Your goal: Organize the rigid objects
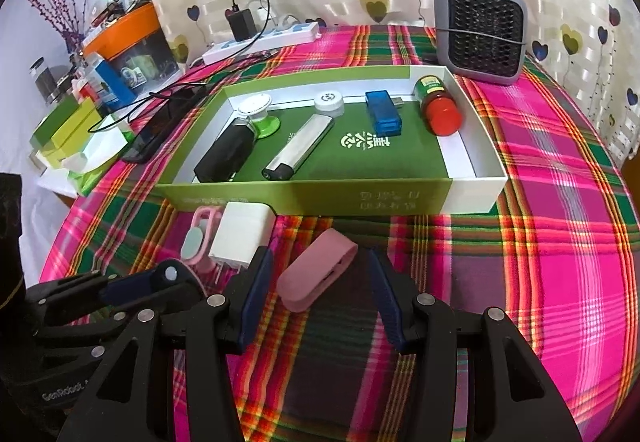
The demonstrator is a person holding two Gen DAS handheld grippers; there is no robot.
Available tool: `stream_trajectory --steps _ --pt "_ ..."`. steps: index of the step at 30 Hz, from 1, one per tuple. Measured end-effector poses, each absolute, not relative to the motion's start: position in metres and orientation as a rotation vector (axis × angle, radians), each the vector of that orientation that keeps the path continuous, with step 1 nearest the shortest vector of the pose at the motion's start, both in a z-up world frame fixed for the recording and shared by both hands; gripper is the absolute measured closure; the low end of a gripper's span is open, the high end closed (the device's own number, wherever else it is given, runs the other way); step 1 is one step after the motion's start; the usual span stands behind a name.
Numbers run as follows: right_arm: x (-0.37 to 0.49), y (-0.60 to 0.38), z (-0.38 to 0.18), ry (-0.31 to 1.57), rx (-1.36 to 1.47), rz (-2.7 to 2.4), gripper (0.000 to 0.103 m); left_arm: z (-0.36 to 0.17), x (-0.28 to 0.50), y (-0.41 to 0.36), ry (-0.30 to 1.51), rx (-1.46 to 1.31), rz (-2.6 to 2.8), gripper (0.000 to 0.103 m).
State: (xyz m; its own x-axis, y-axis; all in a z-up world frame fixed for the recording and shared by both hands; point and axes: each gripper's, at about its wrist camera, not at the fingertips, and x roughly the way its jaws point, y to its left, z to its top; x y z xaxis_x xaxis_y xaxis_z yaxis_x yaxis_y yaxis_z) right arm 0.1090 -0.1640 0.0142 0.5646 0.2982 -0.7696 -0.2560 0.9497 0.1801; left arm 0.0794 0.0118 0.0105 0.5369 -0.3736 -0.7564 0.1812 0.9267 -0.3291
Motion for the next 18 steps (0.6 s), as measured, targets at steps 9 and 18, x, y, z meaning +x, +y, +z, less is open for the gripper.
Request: stream_trajectory --steps 9,18 --pt "0.1108 -0.1621 0.0082 0.930 0.034 0.285 0.053 0.0091 0.0795 0.0132 0.955 -0.219 -0.331 0.072" --pt "0.1090 -0.1609 0.0076 0.922 -0.002 0.281 0.059 0.0091 0.0797 0.0121 0.956 -0.212 -0.329 0.072"
